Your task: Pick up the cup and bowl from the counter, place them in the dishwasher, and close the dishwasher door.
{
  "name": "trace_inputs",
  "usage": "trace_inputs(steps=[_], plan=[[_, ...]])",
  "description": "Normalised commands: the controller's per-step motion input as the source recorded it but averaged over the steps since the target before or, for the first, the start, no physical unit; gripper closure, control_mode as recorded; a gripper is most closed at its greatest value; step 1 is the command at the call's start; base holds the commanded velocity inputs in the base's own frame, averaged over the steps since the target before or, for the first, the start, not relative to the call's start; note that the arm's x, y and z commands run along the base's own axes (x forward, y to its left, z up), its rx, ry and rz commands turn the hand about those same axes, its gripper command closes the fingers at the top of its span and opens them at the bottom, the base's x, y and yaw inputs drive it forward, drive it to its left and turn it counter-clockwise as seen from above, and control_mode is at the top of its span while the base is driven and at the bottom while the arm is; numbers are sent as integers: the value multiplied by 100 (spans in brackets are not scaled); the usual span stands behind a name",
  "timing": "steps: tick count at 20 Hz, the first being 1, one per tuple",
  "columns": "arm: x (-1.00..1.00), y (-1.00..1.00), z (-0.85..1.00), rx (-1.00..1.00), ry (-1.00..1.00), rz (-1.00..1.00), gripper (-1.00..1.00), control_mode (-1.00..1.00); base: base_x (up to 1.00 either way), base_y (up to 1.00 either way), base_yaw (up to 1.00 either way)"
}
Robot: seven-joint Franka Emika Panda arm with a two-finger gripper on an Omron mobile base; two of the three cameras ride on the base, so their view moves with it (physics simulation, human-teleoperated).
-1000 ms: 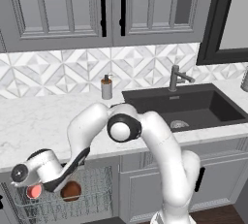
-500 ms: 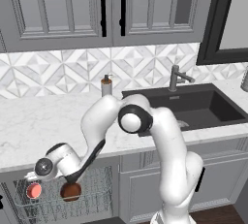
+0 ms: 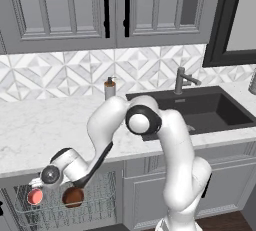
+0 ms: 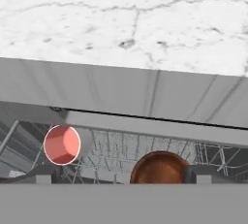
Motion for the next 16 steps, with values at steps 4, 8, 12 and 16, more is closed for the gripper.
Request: trace_inputs(steps=[4,8,12,16], plan=[[-48,0,0,1,-16,0,-100,-100,0,0,0],[-51,0,5,1,-12,0,-100,-100,0,0,0],[-53,0,6,3,-14,0,-100,-100,0,0,0],[-98,0,0,1,-31,1,-100,-100,0,0,0]])
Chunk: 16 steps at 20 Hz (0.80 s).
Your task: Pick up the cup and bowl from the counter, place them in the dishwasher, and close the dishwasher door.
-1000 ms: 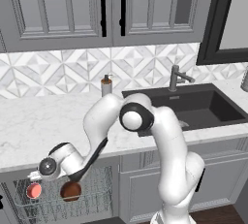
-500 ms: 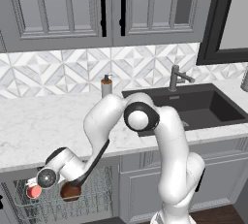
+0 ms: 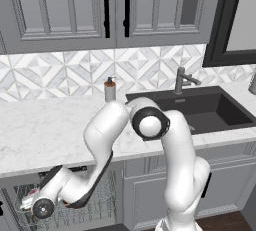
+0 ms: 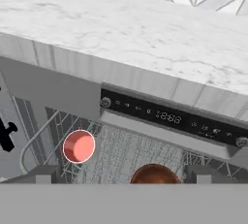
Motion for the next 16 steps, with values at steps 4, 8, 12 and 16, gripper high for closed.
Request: trace_inputs(steps=[4,8,12,16], plan=[[-100,0,-7,0,-48,1,-100,-100,0,0,0],[-100,0,-18,0,-35,0,-100,-100,0,0,0],[-100,1,-50,-4,-20,0,-100,-100,0,0,0],[-100,3,-83,-14,-9,-3,-100,-100,0,0,0]])
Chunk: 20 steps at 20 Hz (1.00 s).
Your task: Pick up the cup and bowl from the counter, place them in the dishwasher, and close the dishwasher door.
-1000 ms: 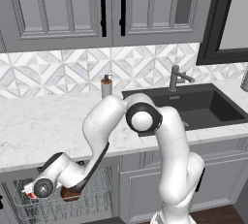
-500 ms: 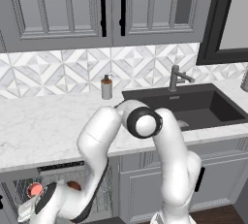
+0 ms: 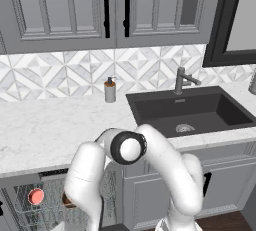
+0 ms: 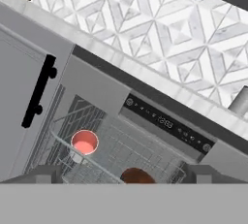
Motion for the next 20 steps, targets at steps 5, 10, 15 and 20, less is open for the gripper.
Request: trace_inputs(steps=[5,10,15,20], plan=[[-68,18,-100,-27,-6,-9,-100,-100,0,0,0],[-6,28,-100,-23,-4,-8,-100,-100,0,0,0],[13,21,-100,-15,-11,-1,-100,-100,0,0,0],[41,35,-100,-13,-18,0,-100,-100,0,0,0]])
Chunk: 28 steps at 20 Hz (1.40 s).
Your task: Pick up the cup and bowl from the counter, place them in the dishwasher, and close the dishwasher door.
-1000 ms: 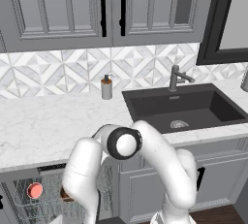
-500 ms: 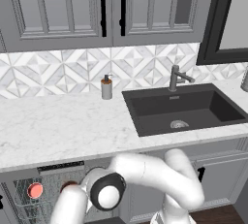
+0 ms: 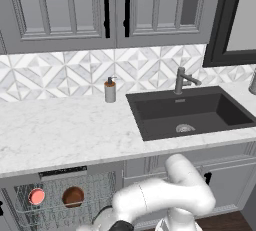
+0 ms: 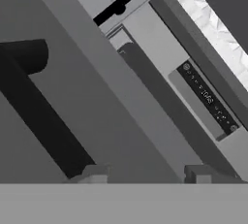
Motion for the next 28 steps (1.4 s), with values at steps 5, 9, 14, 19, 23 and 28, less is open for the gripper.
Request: trace_inputs(steps=[5,9,14,19,23,28], plan=[[12,34,-100,-19,-11,-2,-100,-100,0,0,0],[-5,11,-100,-24,-4,-13,-100,-100,0,0,0],[-10,0,-100,-26,-1,-22,-100,-100,0,0,0],[31,0,-61,-15,-26,-19,-100,-100,0,0,0],[77,-4,-18,-1,-45,-9,-100,-100,0,0,0],[100,0,0,0,-43,-3,-100,-100,0,0,0]])
